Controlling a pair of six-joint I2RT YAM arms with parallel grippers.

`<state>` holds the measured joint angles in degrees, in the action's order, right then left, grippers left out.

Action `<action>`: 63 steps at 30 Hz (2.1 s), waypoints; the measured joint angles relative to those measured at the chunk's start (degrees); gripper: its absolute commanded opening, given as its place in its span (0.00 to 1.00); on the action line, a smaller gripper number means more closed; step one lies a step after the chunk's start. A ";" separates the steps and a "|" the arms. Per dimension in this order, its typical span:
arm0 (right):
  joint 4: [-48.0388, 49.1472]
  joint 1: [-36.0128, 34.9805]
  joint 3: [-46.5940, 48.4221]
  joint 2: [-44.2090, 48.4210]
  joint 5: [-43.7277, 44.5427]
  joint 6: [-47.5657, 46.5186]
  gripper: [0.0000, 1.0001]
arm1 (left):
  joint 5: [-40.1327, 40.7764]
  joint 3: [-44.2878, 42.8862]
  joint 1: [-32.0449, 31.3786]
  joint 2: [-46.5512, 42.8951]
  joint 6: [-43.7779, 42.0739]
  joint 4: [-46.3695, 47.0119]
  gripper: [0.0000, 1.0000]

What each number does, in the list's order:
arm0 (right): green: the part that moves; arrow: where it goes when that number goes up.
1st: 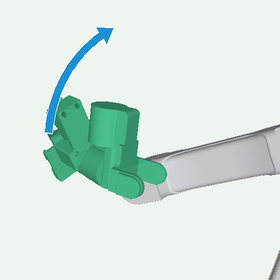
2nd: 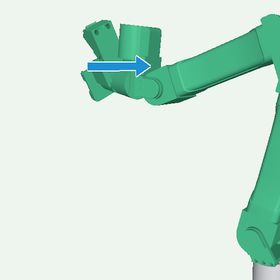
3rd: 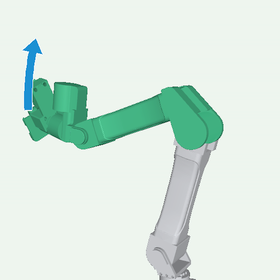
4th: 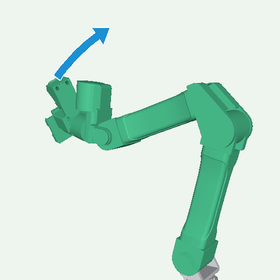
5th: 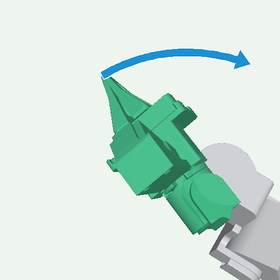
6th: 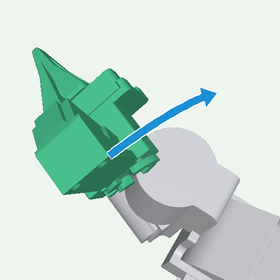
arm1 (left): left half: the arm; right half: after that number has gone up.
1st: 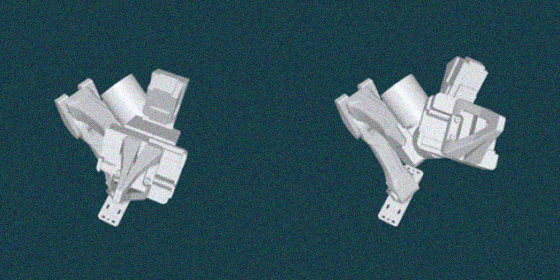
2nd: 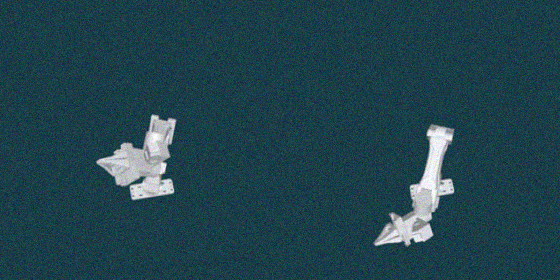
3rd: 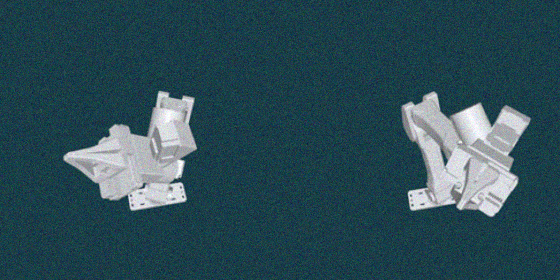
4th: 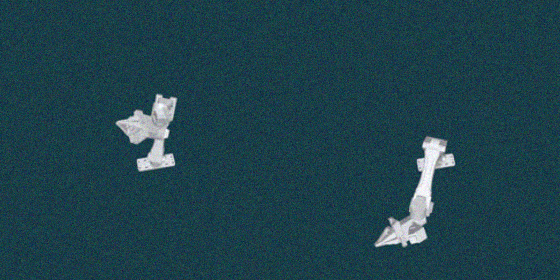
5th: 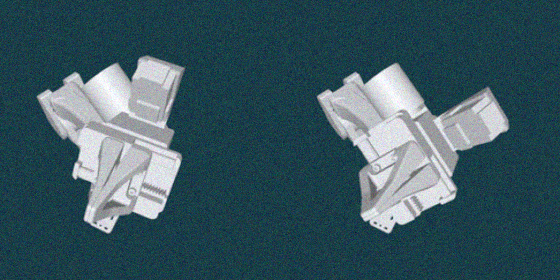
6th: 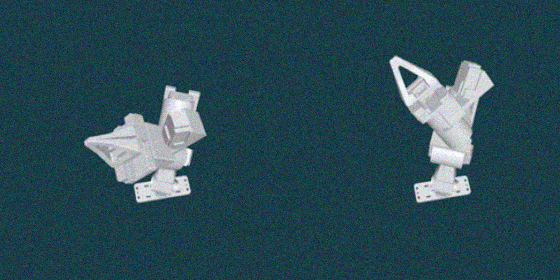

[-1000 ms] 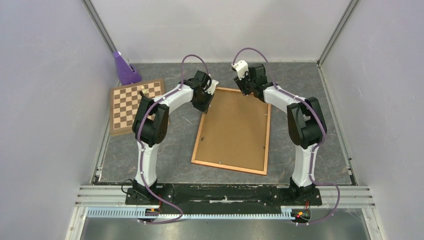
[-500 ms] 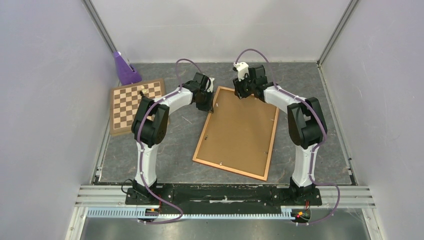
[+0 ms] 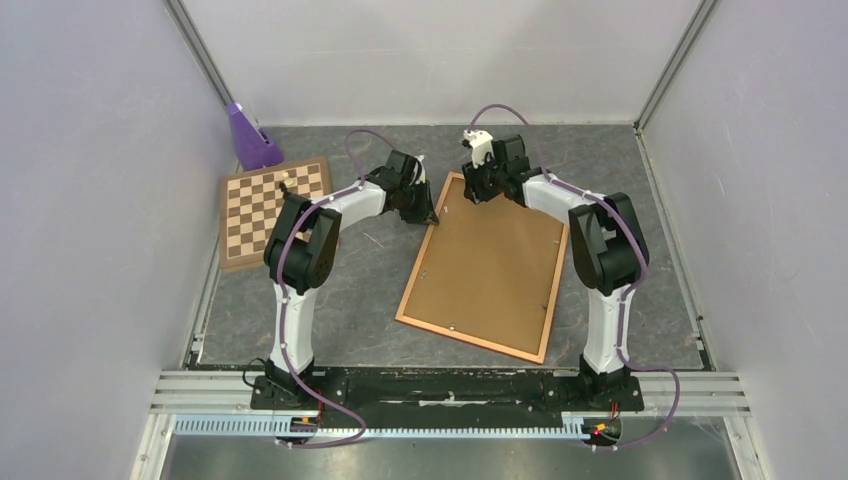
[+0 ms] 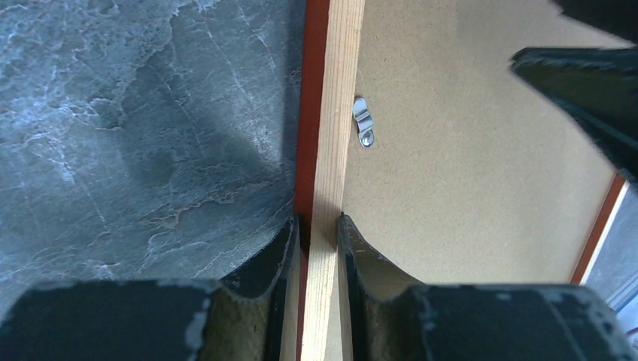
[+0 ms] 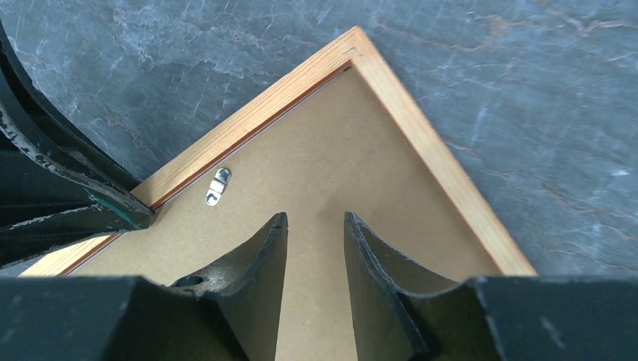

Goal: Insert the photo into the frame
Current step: Adjust the photo frame at the center of the board, then install the photo frame at the center of the board.

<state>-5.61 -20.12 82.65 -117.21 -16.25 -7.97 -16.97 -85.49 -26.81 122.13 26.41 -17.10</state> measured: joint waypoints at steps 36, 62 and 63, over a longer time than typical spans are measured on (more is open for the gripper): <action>2.84 -6.86 1.68 -6.29 1.70 1.68 0.33 | -0.79 5.33 0.20 -1.81 1.05 7.41 0.02; 5.75 -7.19 -0.72 -5.07 11.87 -0.94 0.32 | -1.55 6.08 0.72 -1.97 1.05 8.57 0.02; 5.95 -7.19 -0.87 -4.98 11.89 -1.01 0.32 | -1.55 6.08 0.72 -1.97 1.03 8.57 0.02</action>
<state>0.34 -27.31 81.78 -122.19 -4.36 -8.97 -18.52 -79.42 -26.09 120.16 27.44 -8.54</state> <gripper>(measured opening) 0.327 0.262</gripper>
